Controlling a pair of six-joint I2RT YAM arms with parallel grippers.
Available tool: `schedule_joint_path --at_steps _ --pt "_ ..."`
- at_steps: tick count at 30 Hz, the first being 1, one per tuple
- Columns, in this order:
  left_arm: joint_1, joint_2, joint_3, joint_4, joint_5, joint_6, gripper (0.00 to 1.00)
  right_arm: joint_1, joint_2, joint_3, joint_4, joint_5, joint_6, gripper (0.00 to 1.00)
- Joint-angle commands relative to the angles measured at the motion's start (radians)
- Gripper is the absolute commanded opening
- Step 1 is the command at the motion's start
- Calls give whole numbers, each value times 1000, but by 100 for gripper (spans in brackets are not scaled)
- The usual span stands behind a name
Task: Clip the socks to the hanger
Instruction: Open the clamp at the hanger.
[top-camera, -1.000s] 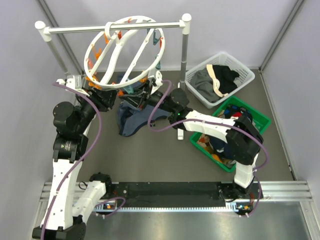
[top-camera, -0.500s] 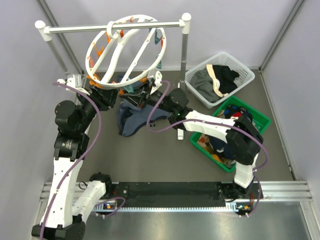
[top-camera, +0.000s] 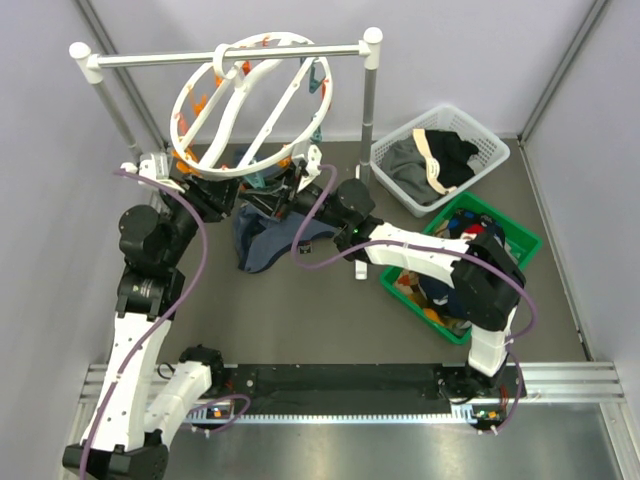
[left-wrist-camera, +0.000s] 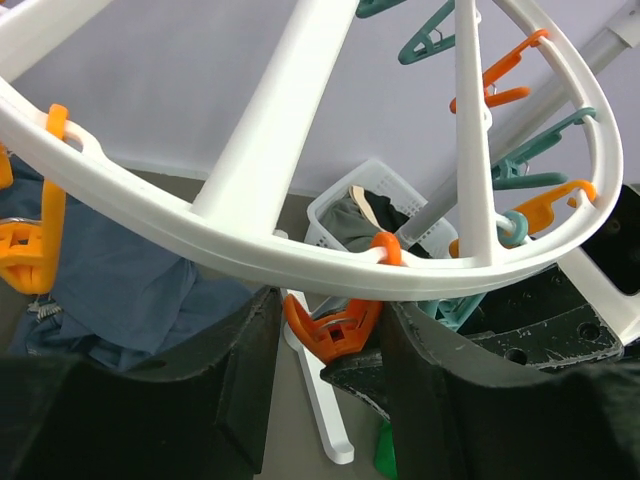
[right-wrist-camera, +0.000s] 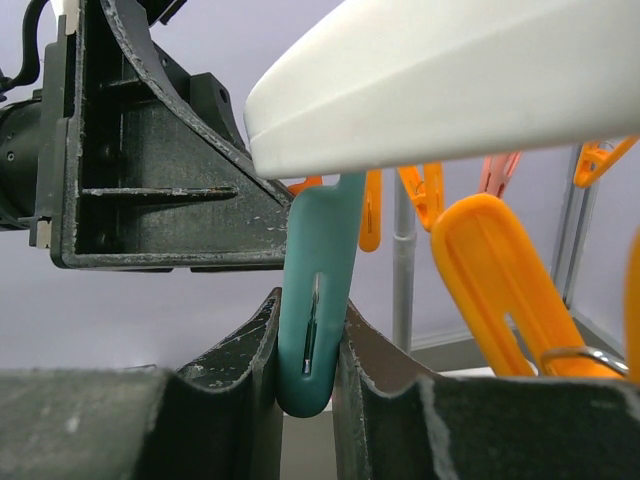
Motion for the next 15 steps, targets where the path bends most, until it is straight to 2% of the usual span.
schedule_joint_path --at_steps 1,6,11,15 --pt "-2 -34 -4 91 -57 -1 46 20 -52 1 43 -2 -8 0" --pt "-2 -41 -1 118 -97 -12 36 20 -52 -6 39 1 -13 0" --pt "-2 -25 8 122 -78 -12 18 20 -72 -32 31 7 -16 0" --pt "-2 -15 8 122 -72 23 5 20 -113 -70 -10 33 -11 13"
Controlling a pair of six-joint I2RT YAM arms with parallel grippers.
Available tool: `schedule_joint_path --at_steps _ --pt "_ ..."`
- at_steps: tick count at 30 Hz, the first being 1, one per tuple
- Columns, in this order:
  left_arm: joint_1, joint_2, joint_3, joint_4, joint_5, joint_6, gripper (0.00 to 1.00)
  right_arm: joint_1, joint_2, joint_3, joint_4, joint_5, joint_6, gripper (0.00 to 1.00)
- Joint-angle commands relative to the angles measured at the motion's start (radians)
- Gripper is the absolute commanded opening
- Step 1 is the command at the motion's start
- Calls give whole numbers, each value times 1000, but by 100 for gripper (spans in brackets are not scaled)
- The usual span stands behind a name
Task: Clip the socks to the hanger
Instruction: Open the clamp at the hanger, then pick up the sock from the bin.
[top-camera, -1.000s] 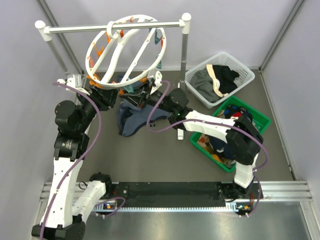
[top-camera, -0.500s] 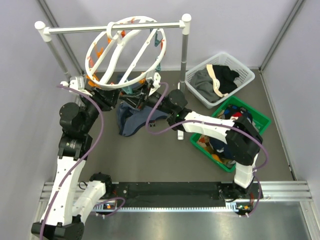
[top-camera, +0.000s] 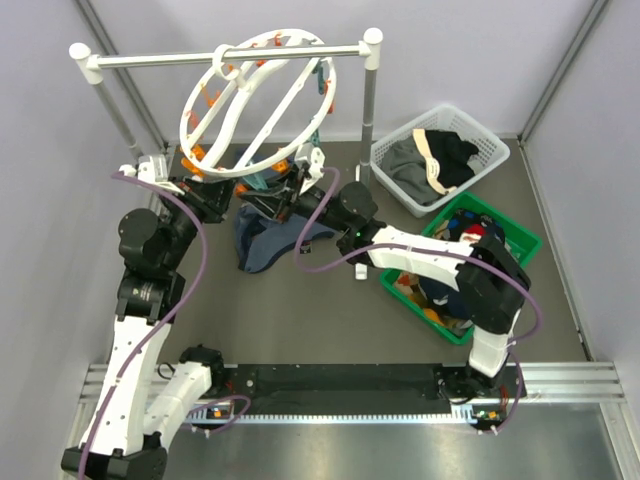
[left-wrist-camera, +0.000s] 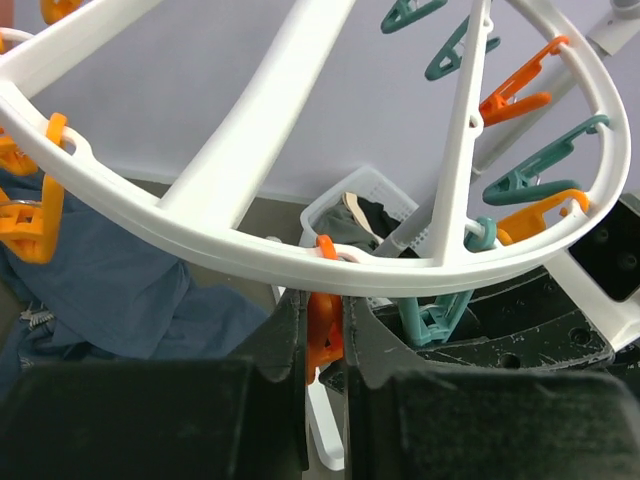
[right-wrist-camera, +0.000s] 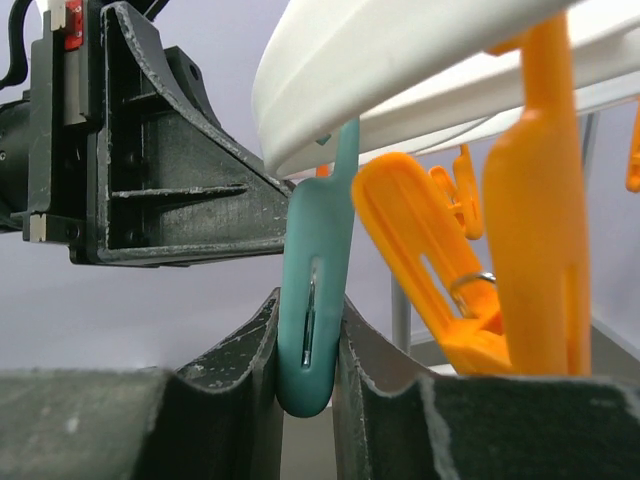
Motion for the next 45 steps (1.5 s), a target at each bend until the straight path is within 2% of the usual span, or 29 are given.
schedule_joint_path --at_steps 1,3,4,6,7,13,18,20,24,27,30,31,33,36,38,45 --pt "9 7 14 104 -48 37 4 11 -100 -54 -36 10 -11 21" --pt "9 11 12 107 -43 66 2 11 -137 -71 -109 25 -14 31" --pt "11 14 11 109 -37 74 1 11 -151 -90 -135 33 -14 41" --pt "9 21 11 113 -28 95 0 11 -194 -108 -209 65 -14 50" --pt "9 24 8 116 -22 102 0 9 -209 -122 -290 79 -17 59" --pt "8 28 -9 152 -5 163 0 6 -358 -186 -670 191 -9 82" --pt "8 8 -29 164 -22 215 0 -23 -482 -226 -1130 317 46 99" --pt "8 4 -38 164 -29 234 0 -46 -545 -238 -1317 379 83 99" --pt "-3 -12 -35 142 -38 289 0 -147 -656 -251 -1567 484 140 99" --pt "-27 -18 -34 123 -43 319 0 -222 -722 -228 -1742 637 183 99" --pt "-50 -27 -43 113 -54 343 0 -337 -756 -173 -1845 781 209 99" --pt "-56 -30 -51 110 -67 344 0 -423 -753 -162 -1861 827 206 99" --pt "-72 -39 -58 112 -80 349 0 -512 -727 -127 -1876 864 193 99" --pt "-87 -58 -68 115 -91 362 0 -660 -652 -72 -1880 864 186 98" --pt "-93 -68 -74 116 -106 370 0 -719 -604 -45 -1878 877 169 92" --pt "-98 -94 -88 119 -134 381 1 -763 -411 71 -1906 880 157 69"
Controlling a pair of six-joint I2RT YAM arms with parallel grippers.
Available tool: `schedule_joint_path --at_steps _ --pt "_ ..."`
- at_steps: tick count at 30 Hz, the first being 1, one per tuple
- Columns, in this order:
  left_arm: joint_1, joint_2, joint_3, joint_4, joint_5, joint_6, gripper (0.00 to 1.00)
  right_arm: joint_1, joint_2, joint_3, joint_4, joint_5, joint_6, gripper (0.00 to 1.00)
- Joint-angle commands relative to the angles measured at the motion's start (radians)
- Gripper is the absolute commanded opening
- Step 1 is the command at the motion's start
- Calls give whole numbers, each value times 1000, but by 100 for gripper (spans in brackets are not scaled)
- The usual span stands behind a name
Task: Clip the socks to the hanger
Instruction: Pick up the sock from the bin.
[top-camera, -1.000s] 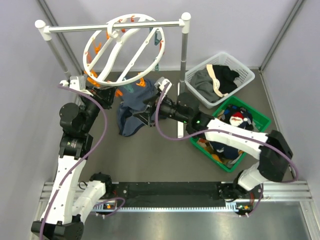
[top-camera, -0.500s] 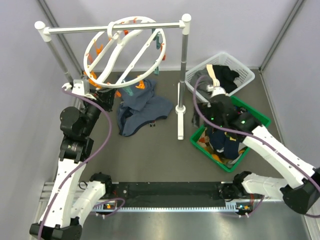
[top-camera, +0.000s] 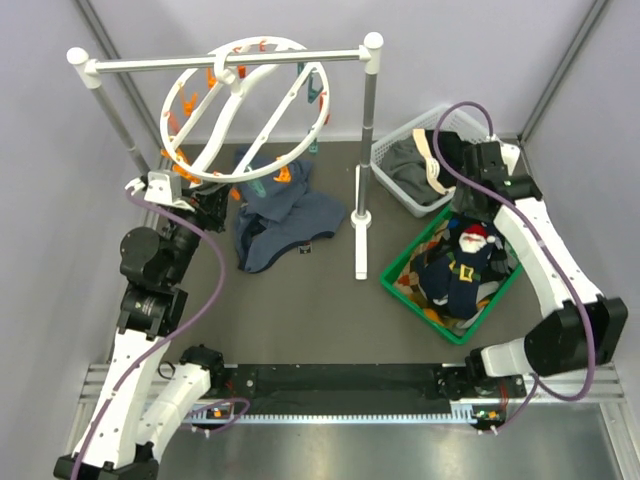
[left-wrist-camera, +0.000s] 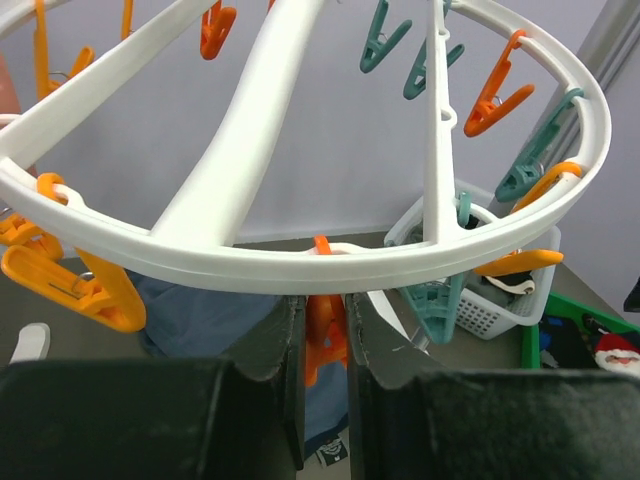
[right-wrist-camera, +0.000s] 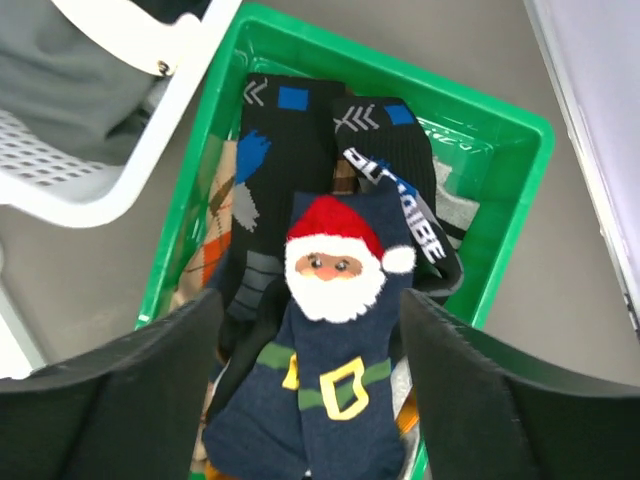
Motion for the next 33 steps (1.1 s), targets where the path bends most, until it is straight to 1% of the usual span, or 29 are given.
schedule_joint_path --at_steps 1,2,4,10,15,21,24,25,27,28,30,33 --pt "-6 -23 -12 40 -30 22 0 -18 104 79 -41 28 -8 67" --pt "-6 -25 -12 39 -33 23 1 -21 124 82 -44 33 -3 63" --pt "-6 -28 -15 39 -34 23 1 -29 167 77 -41 37 -2 61" --pt "-6 -31 -17 39 -28 22 0 -79 230 19 11 19 1 56" --pt "-6 -28 -15 39 -25 18 0 -89 292 -10 49 3 -8 51" --pt "-6 -26 -15 39 -22 18 0 -104 344 -61 92 5 -11 43" --pt "-6 -26 -15 39 -24 17 0 -105 361 -79 89 16 -20 31" --pt "-6 -28 -17 39 -27 17 0 -105 355 -79 86 22 -25 22" --pt "-6 -26 -15 37 -24 17 0 -104 333 -81 74 23 -34 13" --pt "-6 -26 -14 37 -21 14 0 -105 318 -81 65 26 -38 6" --pt "-4 -23 -10 37 -13 11 0 -105 258 -72 57 26 -57 0" --pt "-4 -22 -4 35 -8 6 0 -105 174 -75 54 14 -75 0"
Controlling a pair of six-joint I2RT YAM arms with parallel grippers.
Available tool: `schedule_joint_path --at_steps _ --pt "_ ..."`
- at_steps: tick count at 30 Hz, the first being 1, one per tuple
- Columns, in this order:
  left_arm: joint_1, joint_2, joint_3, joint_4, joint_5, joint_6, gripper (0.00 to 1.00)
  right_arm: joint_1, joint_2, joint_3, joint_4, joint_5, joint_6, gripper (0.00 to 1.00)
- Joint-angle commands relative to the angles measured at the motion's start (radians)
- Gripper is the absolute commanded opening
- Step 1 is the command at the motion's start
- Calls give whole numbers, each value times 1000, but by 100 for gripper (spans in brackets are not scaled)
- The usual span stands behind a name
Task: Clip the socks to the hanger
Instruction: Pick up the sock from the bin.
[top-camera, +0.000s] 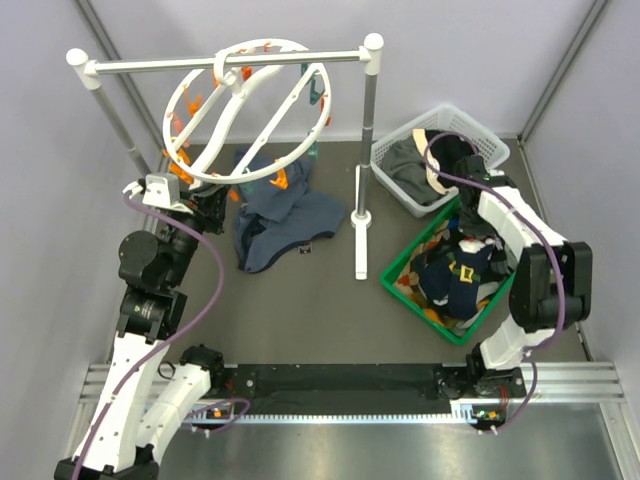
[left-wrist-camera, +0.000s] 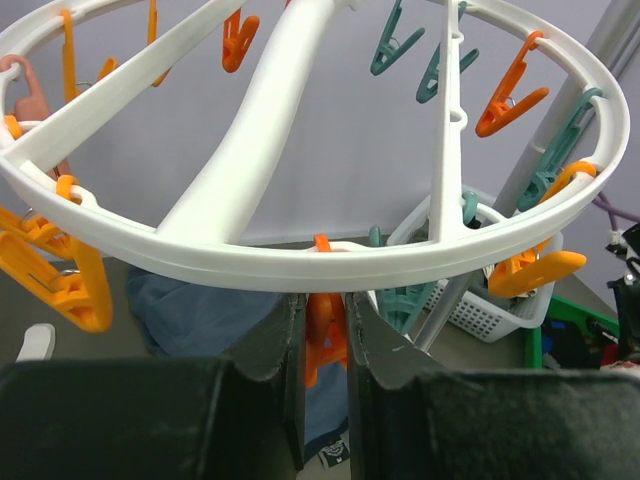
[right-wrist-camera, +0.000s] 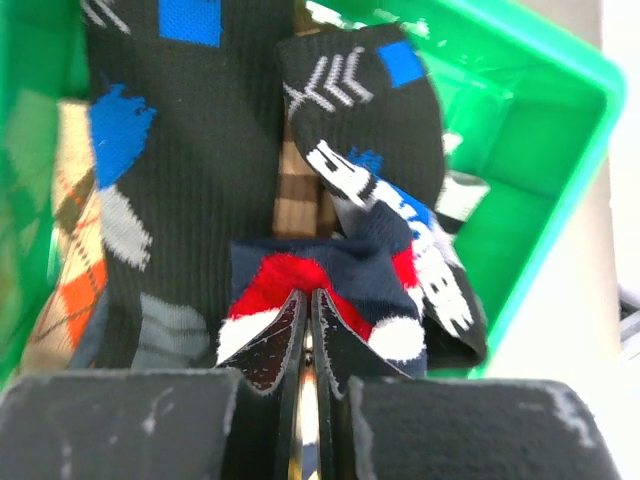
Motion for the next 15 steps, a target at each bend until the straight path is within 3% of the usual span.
schedule_joint_path --at_steps 1,6,15 --pt "-4 -1 9 32 11 -1 0 -12 -163 5 -6 -11 -33 0" --pt "-4 2 17 30 17 -6 0 -9 -286 -18 13 -87 -42 0" --pt "-5 23 21 44 51 -31 0 24 -544 -156 223 -362 -157 0"
